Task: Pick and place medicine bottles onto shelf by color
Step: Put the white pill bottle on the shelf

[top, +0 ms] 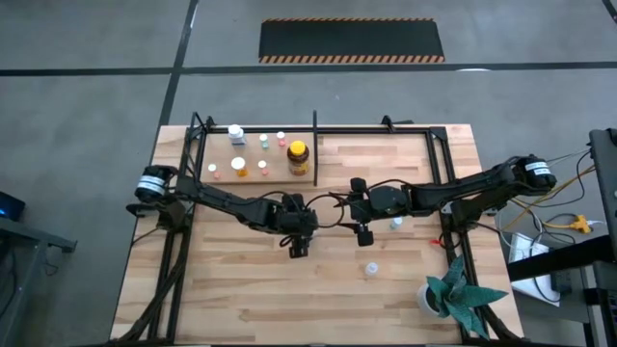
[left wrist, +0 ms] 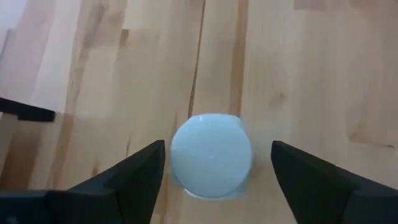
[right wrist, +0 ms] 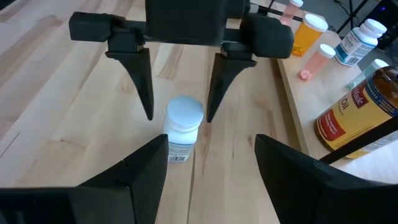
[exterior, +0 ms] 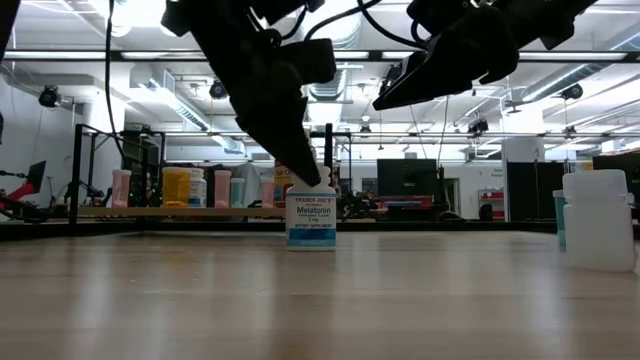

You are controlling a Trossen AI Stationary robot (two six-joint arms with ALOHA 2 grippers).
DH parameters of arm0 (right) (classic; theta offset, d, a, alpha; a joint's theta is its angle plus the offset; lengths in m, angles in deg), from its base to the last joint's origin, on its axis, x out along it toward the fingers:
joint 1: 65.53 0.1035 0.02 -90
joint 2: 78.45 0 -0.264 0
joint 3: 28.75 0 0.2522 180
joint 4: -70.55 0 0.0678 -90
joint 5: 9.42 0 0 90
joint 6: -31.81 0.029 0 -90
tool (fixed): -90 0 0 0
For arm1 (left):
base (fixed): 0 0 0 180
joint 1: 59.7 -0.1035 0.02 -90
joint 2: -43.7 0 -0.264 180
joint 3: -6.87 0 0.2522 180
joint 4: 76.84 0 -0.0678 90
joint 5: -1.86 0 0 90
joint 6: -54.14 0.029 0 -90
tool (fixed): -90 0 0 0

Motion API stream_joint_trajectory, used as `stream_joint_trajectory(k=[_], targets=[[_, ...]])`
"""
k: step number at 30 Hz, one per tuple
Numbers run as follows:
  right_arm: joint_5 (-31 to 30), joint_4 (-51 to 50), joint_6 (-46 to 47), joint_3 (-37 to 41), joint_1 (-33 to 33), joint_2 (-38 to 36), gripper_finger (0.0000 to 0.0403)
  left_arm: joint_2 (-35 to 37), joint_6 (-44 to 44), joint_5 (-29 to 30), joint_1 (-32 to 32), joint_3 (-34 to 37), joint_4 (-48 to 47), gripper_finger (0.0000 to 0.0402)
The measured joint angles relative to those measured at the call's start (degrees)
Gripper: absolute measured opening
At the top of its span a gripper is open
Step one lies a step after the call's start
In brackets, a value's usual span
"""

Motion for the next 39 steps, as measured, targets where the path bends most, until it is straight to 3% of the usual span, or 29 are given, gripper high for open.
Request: stream_joint_trajectory(k=[12,21,27,33,39], targets=[[0.0,0.01,0.55,0.02,0.0,0.02,0.0231,0.0,-0.03,-0.01,0.02,0.72,0.63,0.0158],[0.0,0.0,1.03,0.07,0.0,0.02,0.0231,4.84,-0.27,1.44,0.64,0.37,-1.94,0.0165],[0.0,-0.05,1.06,0.31,0.0,0.02,0.0231,13.87,-4.57,12.43,0.52,0.81,-13.62,0.0165],[0.0,0.38,1.46,0.48,0.0,0.07,0.0231,24.36,-13.99,27.8,-0.51,0.89,-25.73,0.0165],[0.02,0.53,1.55,0.5,0.0,0.07,0.0231,32.4,-24.94,33.77,-5.55,1.14,-35.51,0.0165]])
